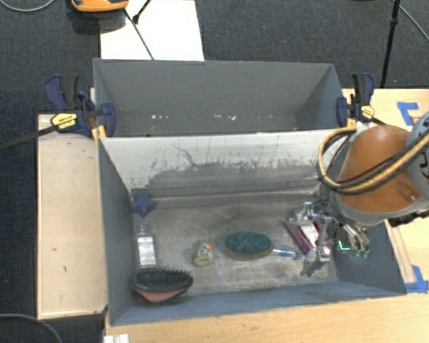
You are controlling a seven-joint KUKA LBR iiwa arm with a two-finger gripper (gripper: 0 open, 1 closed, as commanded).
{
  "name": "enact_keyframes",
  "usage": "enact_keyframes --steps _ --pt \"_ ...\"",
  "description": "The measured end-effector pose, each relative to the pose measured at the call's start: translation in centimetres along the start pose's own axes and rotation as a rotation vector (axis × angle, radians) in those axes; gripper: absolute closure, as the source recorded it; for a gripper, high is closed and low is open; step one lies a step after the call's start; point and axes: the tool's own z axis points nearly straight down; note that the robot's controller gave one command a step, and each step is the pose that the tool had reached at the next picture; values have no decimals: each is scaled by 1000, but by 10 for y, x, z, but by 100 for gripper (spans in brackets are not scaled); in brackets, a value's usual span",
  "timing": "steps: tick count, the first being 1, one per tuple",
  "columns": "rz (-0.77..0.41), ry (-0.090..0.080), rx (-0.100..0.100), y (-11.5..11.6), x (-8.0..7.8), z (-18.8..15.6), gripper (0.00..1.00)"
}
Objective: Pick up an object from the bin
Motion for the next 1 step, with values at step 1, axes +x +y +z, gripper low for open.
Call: enact_keyframes --steps 1 --pt "-134 -23 0 114 10 57 0"
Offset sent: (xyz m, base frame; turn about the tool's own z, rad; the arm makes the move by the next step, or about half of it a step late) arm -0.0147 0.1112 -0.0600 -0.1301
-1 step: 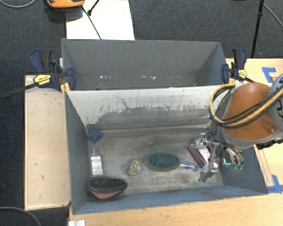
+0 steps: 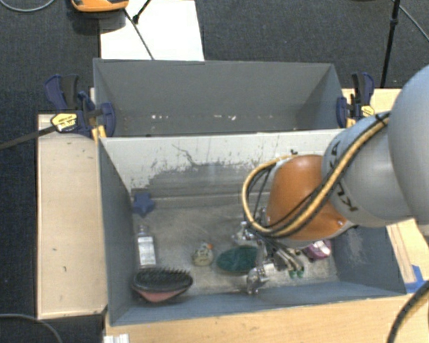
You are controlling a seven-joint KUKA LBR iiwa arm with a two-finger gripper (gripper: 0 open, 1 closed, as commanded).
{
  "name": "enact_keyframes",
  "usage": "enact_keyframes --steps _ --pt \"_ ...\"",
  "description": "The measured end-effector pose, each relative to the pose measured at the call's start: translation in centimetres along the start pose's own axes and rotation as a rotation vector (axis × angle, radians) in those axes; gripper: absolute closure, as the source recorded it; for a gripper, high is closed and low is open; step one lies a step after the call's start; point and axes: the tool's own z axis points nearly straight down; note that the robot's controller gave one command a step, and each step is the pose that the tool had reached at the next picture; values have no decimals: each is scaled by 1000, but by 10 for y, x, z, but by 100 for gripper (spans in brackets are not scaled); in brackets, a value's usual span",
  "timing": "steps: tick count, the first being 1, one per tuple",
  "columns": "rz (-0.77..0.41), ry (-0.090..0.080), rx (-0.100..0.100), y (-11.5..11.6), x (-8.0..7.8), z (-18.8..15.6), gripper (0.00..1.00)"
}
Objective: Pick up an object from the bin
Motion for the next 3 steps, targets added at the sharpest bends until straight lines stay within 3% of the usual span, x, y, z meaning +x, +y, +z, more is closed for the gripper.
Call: enact_keyframes --steps 1,2,3 --pt "154 13 -1 37 -1 -28 0" --pt "210 19 1 21 3 -27 0" --pt "282 12 1 27 -2 1 0"
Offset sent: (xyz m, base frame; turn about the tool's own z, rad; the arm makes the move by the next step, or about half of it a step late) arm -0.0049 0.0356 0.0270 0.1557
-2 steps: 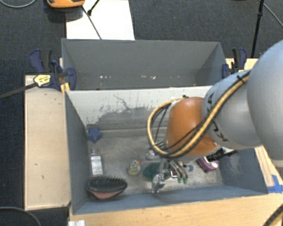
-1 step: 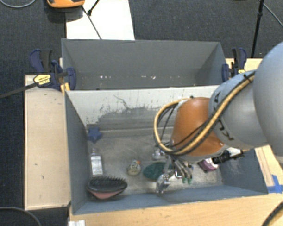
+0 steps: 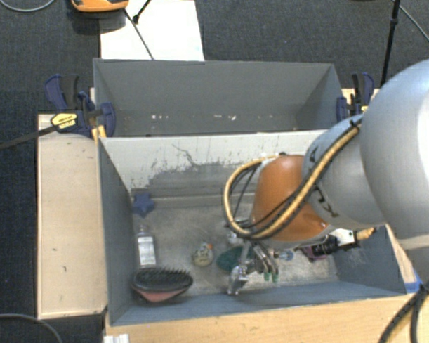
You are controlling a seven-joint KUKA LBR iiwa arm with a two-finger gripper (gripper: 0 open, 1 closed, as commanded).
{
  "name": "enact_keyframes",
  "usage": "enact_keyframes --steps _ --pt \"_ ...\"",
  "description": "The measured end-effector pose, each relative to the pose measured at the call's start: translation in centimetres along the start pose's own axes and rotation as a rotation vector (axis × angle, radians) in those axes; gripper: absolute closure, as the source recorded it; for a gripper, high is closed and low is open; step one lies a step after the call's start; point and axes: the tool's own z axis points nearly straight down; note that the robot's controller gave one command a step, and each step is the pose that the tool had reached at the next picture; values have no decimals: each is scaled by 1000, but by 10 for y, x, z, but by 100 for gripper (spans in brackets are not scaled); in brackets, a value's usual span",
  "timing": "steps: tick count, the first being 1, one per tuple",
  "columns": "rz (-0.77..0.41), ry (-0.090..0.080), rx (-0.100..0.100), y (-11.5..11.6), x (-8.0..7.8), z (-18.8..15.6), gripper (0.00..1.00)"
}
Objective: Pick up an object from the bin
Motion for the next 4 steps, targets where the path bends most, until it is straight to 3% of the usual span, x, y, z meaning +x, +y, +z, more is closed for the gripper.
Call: enact_keyframes --steps 1,2,4 --pt "188 3 -1 -19 -1 -1 0" --pt "187 -7 -2 -20 -4 -2 100" --pt "171 1 1 -19 -7 -82 100"
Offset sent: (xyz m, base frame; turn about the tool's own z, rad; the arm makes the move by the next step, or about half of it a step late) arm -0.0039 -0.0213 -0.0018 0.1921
